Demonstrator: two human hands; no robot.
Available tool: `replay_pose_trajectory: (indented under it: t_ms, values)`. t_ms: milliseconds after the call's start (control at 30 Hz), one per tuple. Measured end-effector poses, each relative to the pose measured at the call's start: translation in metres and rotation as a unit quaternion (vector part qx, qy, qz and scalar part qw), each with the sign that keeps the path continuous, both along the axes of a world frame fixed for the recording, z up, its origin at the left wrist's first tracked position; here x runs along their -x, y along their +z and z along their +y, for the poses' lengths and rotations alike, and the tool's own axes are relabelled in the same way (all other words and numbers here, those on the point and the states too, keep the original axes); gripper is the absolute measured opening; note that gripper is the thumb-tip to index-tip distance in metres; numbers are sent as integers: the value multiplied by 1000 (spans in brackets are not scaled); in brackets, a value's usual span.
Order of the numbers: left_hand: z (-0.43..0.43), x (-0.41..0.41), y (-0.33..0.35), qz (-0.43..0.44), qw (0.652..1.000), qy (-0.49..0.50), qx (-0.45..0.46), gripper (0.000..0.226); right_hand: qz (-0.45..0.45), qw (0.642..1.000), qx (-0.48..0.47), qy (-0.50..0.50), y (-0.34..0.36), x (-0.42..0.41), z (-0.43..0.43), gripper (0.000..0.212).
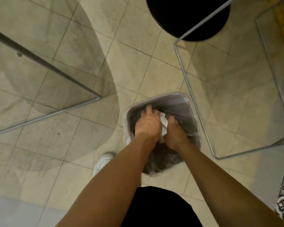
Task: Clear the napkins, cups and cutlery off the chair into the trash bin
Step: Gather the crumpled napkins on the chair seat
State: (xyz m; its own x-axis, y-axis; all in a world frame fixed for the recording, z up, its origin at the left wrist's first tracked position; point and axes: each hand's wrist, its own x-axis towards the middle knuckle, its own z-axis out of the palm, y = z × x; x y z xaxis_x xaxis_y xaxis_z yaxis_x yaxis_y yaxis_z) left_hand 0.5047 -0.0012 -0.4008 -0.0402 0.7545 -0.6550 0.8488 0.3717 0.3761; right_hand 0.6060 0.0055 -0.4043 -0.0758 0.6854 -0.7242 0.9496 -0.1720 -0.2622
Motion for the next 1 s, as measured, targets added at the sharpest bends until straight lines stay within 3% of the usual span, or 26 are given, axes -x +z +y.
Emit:
replay_pose_trajectory:
  t_ms: [167, 367, 567, 733, 900, 1000]
  values:
    - [15, 1, -23, 0, 996, -66, 61, 79, 4, 1000, 13, -1, -28, 1, 7, 60]
    - [22, 2, -44, 13, 993, -93, 70, 46, -6, 999, 33, 15, -50, 0, 6, 58]
    - [23, 5, -40, 0, 992, -100, 74, 45, -12, 999, 34, 18, -52, -1, 4, 55]
    - [8, 8, -16, -58, 994, -79, 44, 64, -12, 1000, 12, 25, -26, 1, 4, 55]
    - [-20, 16, 36, -104, 994, -14, -6, 48, 1, 1000, -15, 18, 31, 4, -6, 57]
    - [-32, 27, 74, -112, 991, -5, -68, 46, 15, 998, -57, 12, 74, 8, -10, 49]
